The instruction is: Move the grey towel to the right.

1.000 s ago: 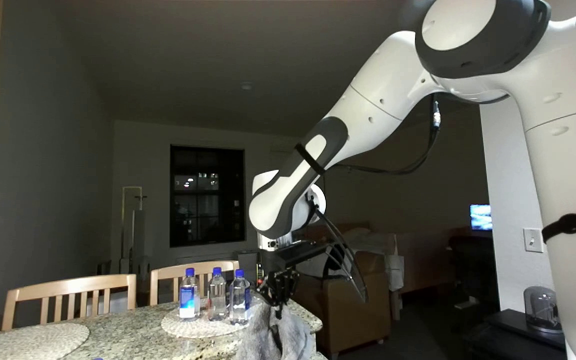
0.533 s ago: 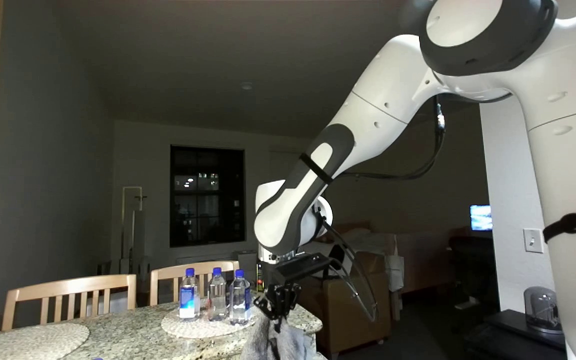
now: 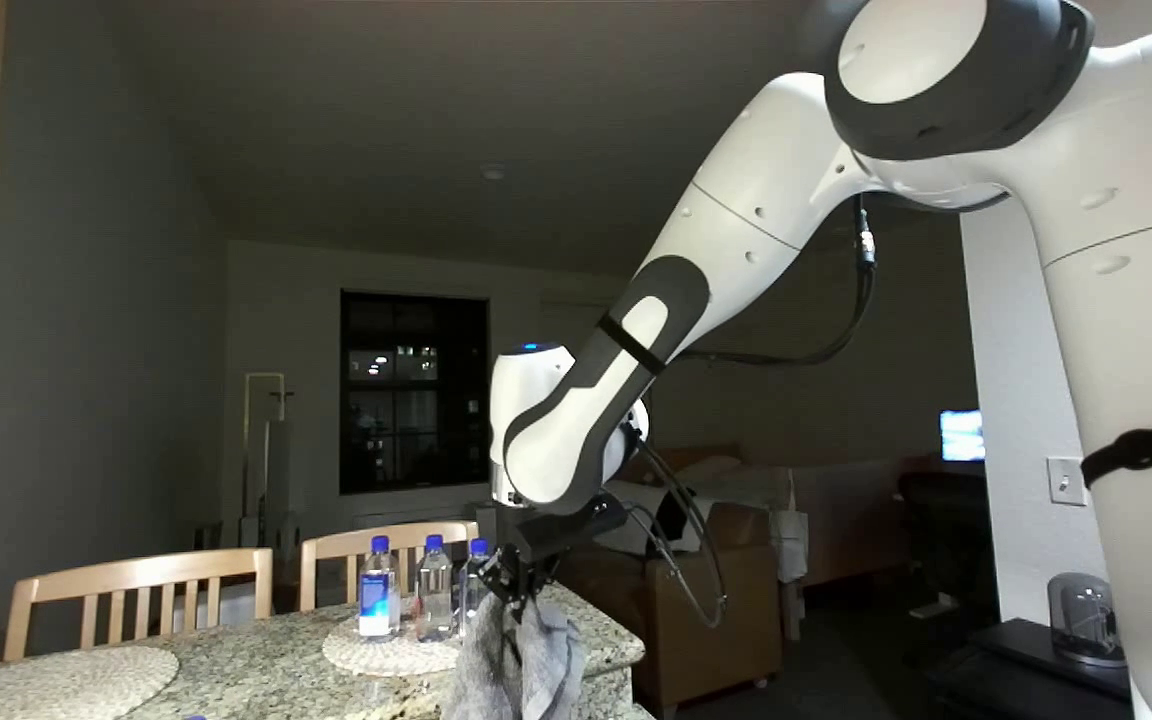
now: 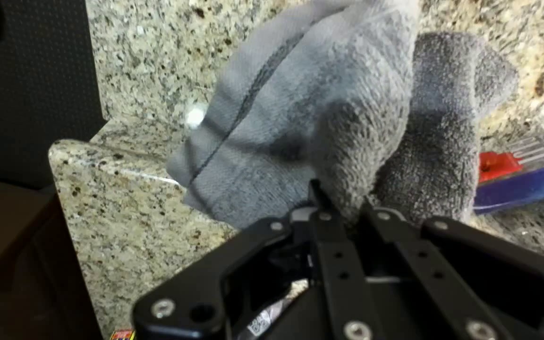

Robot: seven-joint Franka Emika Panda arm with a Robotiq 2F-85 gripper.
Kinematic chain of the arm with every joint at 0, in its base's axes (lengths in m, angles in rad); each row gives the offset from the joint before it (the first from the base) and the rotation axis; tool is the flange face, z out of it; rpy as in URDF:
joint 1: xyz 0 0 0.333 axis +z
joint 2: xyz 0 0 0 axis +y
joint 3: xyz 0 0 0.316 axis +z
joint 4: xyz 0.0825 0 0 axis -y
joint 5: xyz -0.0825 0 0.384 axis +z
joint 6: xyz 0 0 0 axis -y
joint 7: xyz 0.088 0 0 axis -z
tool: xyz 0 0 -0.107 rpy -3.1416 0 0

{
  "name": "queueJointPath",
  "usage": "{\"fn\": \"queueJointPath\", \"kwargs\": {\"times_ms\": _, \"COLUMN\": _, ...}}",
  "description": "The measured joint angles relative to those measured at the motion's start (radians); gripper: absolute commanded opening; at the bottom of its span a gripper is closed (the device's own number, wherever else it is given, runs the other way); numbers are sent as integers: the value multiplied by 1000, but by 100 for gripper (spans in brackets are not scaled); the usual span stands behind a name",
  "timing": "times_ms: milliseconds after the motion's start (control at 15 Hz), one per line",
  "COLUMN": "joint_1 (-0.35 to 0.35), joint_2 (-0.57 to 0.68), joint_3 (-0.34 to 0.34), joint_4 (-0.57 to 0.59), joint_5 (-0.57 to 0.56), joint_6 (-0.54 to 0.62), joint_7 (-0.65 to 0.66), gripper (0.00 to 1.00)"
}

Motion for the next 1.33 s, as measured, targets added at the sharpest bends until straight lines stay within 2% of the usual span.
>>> {"fn": "queueJointPath", "kwargs": {"times_ms": 267, "joint_1": 2, "joint_2": 2, "joint_3": 3, "joint_4": 57, "joint_5": -25, "joint_6": 12, "joint_7": 32, "gripper": 7}}
{"fn": "queueJointPath", "kwargs": {"times_ms": 533, "joint_1": 2, "joint_2": 28, "joint_3": 5, "joint_4": 50, "joint_5": -11, "joint_6": 10, "joint_7": 32, "gripper": 6}}
{"fn": "queueJointPath", "kwargs": {"times_ms": 1333, "joint_1": 2, "joint_2": 104, "joint_3": 11, "joint_4": -61, "joint_5": 184, "joint_6": 5, "joint_7": 3, "gripper": 6}}
